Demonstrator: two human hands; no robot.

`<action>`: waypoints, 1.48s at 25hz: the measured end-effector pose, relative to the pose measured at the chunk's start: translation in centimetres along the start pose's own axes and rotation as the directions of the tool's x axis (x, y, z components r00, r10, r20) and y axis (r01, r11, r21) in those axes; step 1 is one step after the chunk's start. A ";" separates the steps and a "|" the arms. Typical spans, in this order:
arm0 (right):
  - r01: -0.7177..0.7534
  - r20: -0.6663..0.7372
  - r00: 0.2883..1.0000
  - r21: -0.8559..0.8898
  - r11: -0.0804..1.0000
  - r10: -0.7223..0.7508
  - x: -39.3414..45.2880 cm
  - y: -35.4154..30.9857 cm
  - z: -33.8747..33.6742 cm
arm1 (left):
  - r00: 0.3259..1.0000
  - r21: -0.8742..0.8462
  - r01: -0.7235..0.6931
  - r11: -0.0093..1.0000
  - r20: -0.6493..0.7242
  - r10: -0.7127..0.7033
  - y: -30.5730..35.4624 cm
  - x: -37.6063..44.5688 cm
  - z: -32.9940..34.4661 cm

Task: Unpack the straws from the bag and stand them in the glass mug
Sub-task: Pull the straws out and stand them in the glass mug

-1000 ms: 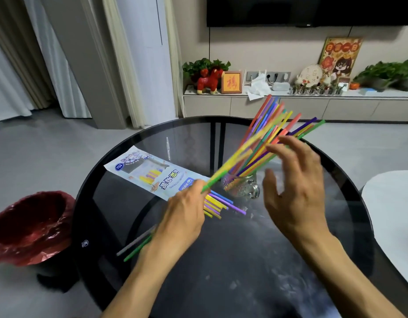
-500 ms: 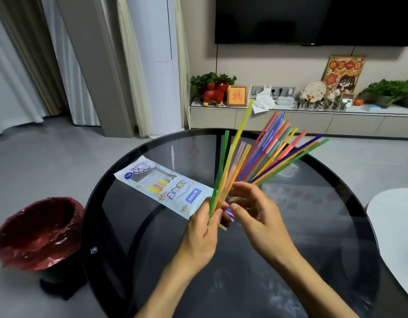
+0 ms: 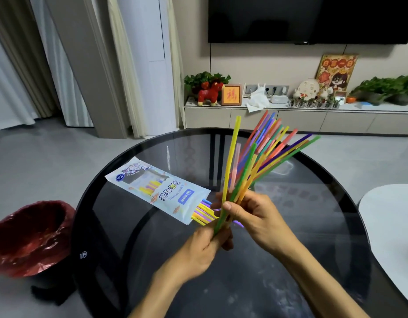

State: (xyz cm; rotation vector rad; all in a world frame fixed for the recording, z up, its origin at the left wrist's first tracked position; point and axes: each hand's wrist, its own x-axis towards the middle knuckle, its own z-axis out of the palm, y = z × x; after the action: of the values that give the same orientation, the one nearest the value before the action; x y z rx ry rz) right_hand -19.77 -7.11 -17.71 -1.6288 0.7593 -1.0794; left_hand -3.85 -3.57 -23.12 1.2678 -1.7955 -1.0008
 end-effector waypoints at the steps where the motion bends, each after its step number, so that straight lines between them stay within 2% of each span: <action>1: 0.008 -0.014 1.000 0.011 1.000 -0.008 0.1 -0.1 -0.1 | 1.000 -0.017 -0.011 1.000 -0.003 0.011 0.1 0.1 0.0; 3: 0.018 -0.012 1.000 0.046 0.999 -0.018 0.1 -0.7 -0.3 | 0.999 -0.070 -0.033 0.997 -0.032 0.030 0.3 0.5 -0.2; 5: 0.016 0.054 0.998 0.064 0.998 -0.019 0.1 -1.1 -0.2 | 0.999 -0.099 -0.030 0.995 -0.046 0.025 -0.1 0.6 -0.4; 7: -0.002 0.118 0.993 0.038 0.999 -0.003 -0.1 -1.1 0.2 | 0.999 -0.101 -0.020 0.995 -0.044 0.016 -0.4 0.5 -0.2; 11: -0.004 0.152 0.988 0.031 1.000 -0.001 0.0 -1.1 0.0 | 0.996 -0.120 -0.063 0.991 -0.068 0.055 0.0 0.6 -0.2; 15: -0.008 0.157 0.988 -0.055 0.998 0.016 0.0 -0.7 -0.1 | 1.000 -0.095 -0.022 0.995 0.003 0.022 0.0 0.2 0.2; 18: -0.117 0.263 0.961 0.100 0.988 0.088 0.2 -0.9 -0.9 | 0.996 -0.200 0.049 0.979 0.086 -0.033 0.0 0.2 -0.1; 21: -0.145 0.219 0.970 0.177 0.973 0.105 0.5 -0.9 -1.4 | 0.975 -0.291 0.129 0.948 0.213 -0.067 0.5 0.2 -0.1; 23: -0.102 0.178 0.981 0.158 0.982 0.073 0.6 -0.5 -1.3 | 0.970 -0.280 0.134 0.951 0.236 -0.067 0.7 0.2 0.0; 26: -0.094 0.220 0.973 0.092 0.991 0.072 0.5 -0.4 -1.2 | 0.974 -0.195 0.115 0.974 0.214 -0.072 0.4 0.3 -0.1; 29: -0.084 0.244 0.966 -0.008 0.996 0.084 0.5 0.0 -1.4 | 0.961 -0.088 0.161 0.983 0.242 -0.136 0.0 0.0 -0.2; 32: -0.094 0.263 0.960 -0.022 0.995 0.096 0.4 0.1 -1.4 | 0.957 -0.018 0.157 0.987 0.251 -0.148 -0.4 -0.1 -0.2; 34: -0.080 0.185 0.979 -0.026 0.996 0.084 0.3 0.2 -1.2 | 0.969 0.065 0.150 0.987 0.188 -0.160 -0.3 -0.1 -0.2; 35: -0.079 0.092 0.993 -0.008 0.997 0.080 0.4 0.1 -1.2 | 0.980 0.063 0.150 0.987 0.123 -0.157 -0.1 -0.1 -0.3; 37: -0.059 -0.166 0.983 0.139 0.988 0.082 1.1 -0.4 -1.8 | 0.991 -0.020 0.120 0.993 -0.063 -0.121 0.4 -0.1 -1.1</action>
State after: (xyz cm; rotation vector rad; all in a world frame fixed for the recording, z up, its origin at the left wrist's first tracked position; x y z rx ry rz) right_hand -20.99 -8.68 -16.78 -1.3990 0.8319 -1.2039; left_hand -3.04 -3.57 -22.32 1.3968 -1.6755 -1.0272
